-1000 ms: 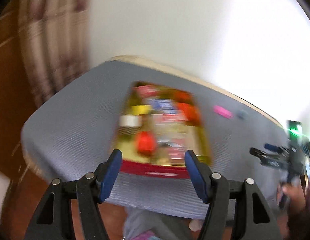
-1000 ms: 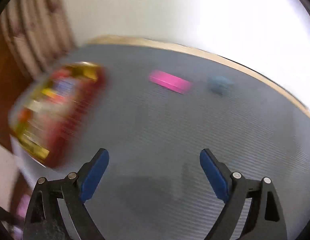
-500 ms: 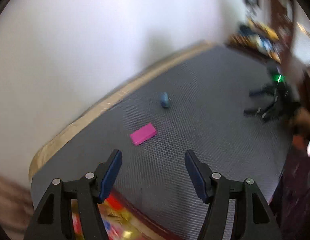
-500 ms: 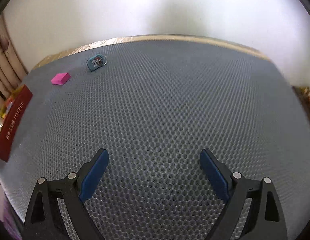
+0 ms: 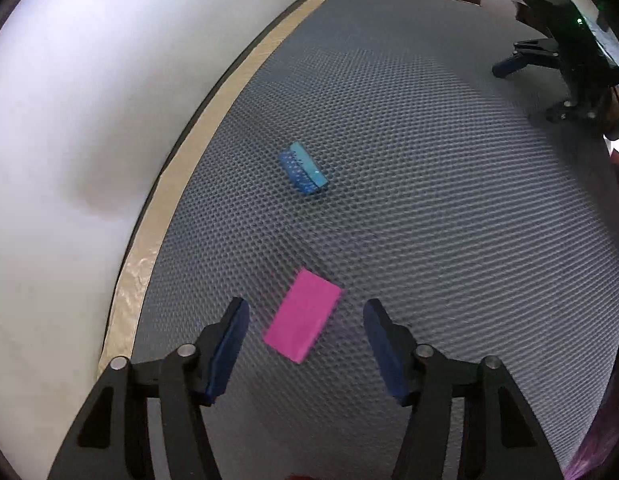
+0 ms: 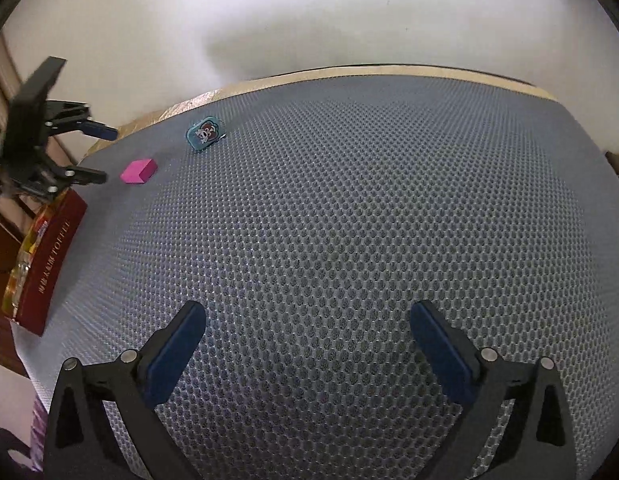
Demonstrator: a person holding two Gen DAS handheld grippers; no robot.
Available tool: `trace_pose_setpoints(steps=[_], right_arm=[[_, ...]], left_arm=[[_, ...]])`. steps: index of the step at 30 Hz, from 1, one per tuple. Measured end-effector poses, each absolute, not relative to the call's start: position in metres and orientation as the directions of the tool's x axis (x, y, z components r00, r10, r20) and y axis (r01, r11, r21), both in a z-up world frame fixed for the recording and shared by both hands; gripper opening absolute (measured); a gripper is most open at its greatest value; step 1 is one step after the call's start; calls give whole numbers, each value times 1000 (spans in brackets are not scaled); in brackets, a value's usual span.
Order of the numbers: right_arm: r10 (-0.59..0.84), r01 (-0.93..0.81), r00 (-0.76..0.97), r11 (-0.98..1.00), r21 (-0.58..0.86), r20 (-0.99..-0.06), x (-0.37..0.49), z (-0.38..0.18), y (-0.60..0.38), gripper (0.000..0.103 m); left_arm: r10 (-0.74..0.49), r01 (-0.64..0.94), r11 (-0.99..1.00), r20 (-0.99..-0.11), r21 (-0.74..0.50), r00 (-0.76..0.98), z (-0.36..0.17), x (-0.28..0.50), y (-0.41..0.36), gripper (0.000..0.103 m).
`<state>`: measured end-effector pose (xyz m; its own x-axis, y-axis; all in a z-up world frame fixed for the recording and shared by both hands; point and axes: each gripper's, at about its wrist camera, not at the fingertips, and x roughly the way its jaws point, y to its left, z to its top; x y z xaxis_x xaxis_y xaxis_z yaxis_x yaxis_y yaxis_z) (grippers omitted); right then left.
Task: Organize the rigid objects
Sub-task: 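Grasp the pink eraser with the left tool, then lift the pink eraser with the left tool while the right tool grasps the blue-teal tin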
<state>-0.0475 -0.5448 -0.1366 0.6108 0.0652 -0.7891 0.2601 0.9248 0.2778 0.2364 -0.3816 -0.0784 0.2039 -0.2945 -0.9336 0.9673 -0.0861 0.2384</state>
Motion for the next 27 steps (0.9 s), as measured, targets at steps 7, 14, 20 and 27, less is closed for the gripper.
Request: trace_pose_setpoints(steps=[7, 14, 20, 27], right_arm=[[58, 269, 604, 924, 272, -795, -45, -136, -555, 103], [43, 271, 601, 928, 255, -798, -39, -135, -551, 103], [46, 269, 605, 928, 258, -795, -38, -138, -553, 103], [47, 261, 610, 930, 257, -791, -42, -139, -552, 103]], left_arm=[[-194, 985, -142, -978, 102, 73, -109, 265, -389, 36], [-193, 993, -116, -981, 10, -13, -120, 272, -388, 30], [-183, 1000, 9, -983, -19, -17, -117, 273, -389, 30], [-216, 937, 311, -972, -160, -94, -112, 303, -382, 15]])
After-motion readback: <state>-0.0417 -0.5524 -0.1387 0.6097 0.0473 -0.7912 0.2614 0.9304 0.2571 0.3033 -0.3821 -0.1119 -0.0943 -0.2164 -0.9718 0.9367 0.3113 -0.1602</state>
